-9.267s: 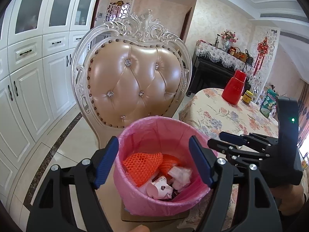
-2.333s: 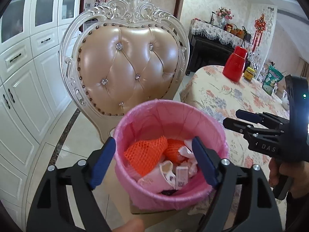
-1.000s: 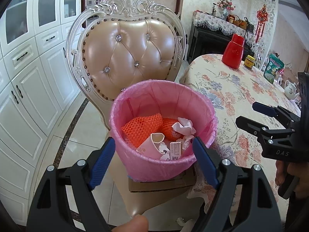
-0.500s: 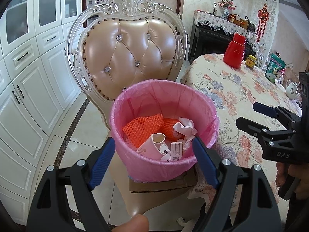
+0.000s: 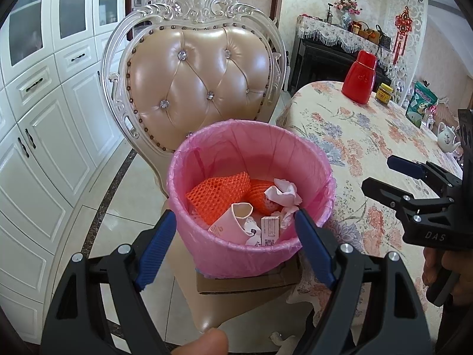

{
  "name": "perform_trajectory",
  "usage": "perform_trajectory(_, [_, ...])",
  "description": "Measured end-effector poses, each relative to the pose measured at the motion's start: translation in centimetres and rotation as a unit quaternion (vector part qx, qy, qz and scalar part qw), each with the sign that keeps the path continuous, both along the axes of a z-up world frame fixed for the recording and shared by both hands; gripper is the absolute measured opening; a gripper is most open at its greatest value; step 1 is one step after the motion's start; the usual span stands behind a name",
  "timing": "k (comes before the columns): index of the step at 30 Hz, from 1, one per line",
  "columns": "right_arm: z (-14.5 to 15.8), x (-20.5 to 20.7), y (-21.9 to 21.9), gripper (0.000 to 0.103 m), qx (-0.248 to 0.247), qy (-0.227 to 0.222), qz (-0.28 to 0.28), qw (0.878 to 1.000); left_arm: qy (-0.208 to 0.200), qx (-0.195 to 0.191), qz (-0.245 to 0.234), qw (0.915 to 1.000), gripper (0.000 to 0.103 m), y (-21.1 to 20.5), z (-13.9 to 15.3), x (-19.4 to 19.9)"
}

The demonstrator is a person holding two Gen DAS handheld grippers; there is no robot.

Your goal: Collect trash

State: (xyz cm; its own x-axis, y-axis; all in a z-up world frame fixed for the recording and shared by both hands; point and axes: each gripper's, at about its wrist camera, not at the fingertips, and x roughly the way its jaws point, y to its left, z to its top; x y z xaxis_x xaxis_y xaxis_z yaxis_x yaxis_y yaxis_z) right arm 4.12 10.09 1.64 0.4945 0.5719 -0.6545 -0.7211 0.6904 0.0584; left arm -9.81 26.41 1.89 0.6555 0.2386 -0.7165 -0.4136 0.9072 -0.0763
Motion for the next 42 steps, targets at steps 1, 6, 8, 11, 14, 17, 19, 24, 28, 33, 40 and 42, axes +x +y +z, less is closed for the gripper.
perform_trajectory(1, [0.00,0.00,0.00,0.085,0.000,0.000,0.000,1.000,0.000,0.001,0.000,1.0000,0.080,0.03,0.00,0.00])
perform_trajectory(6, [-0.02,0.00,0.07,0.085,0.000,0.000,0.000,1.000,-0.002,0.003,0.001,1.0000,0.080,-0.05,0.10,-0.06])
perform_trajectory(8, [0.02,-0.05,0.02,0.085,0.000,0.000,0.000,1.000,-0.002,0.003,0.000,1.0000,0.080,-0.11,0.06,-0.01])
perform_trajectory(11, [0.01,-0.03,0.01,0.085,0.000,0.000,0.000,1.000,-0.001,0.002,0.000,1.0000,0.080,-0.08,0.05,0.02])
perform_trajectory(14, [0.01,-0.11,0.11,0.085,-0.001,0.000,0.000,1.000,-0.002,0.002,0.000,1.0000,0.080,-0.09,0.06,0.03])
perform_trajectory(17, [-0.01,-0.04,0.11,0.085,0.000,0.001,0.000,1.000,-0.003,0.001,0.000,1.0000,0.080,0.00,0.08,0.07])
perform_trajectory(19, [0.00,-0.08,0.07,0.085,0.000,0.000,0.001,1.000,-0.002,0.000,0.001,1.0000,0.080,0.02,0.06,0.05])
perform_trajectory(24, [-0.08,-0.10,0.07,0.085,0.000,0.002,0.001,1.000,-0.002,-0.002,0.000,1.0000,0.083,0.05,0.01,0.16])
perform_trajectory(28, [-0.10,-0.12,0.03,0.085,0.000,0.002,0.001,1.000,0.001,-0.004,0.002,1.0000,0.087,0.02,-0.06,0.28])
perform_trajectory(33, [-0.09,-0.09,-0.06,0.085,0.000,0.003,0.001,1.000,-0.002,0.006,0.006,1.0000,0.088,-0.34,-0.16,0.28])
perform_trajectory(40, [-0.13,-0.21,-0.10,0.085,-0.001,0.003,0.002,1.000,-0.007,0.011,0.016,0.9998,0.088,-0.04,-0.16,0.06])
perform_trajectory(42, [-0.17,-0.18,-0.07,0.085,-0.001,0.003,0.002,1.000,-0.004,0.016,0.024,0.9996,0.088,0.01,-0.11,0.15])
